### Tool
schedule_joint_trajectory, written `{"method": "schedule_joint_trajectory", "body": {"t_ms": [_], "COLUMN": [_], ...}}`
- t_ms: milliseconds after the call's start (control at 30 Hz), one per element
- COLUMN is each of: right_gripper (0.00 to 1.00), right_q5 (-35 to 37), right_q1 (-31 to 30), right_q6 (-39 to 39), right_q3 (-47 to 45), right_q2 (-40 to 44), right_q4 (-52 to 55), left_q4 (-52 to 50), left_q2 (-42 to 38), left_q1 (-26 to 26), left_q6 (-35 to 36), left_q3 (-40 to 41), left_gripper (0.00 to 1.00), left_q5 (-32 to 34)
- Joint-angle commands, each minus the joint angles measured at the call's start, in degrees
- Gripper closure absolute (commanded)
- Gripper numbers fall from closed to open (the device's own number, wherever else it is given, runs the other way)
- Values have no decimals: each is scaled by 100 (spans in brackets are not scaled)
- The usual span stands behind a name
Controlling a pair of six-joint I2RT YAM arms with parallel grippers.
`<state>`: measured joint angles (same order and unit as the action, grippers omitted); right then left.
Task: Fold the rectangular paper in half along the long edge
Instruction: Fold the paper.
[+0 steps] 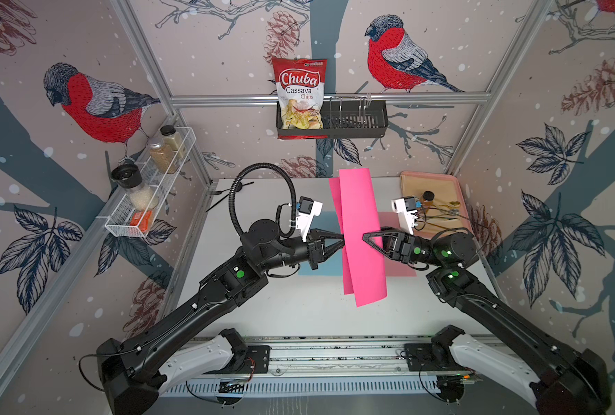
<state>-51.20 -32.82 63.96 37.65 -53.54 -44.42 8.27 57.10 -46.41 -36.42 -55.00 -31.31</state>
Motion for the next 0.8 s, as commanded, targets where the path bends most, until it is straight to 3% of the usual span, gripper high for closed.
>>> {"method": "schedule_joint_trajectory", "body": {"t_ms": [0,533,767], "right_gripper": [66,71,54], "right_q5": [53,97,29], "right_q1": [3,177,-10], "right_q6": [-95,-165,-185], "right_q3": [23,14,120], "right_q2": [28,116,64], "right_q4": [-34,147,145], "left_q4": [-1,-238,-179], "left_q2": [-12,-77,-19], "left_q1": [-4,-8,-8], "left_q6": [103,220,190], "left_q3": [-43,-160,-151], "left_gripper": [100,100,100], "left_q5": [30,114,76]}}
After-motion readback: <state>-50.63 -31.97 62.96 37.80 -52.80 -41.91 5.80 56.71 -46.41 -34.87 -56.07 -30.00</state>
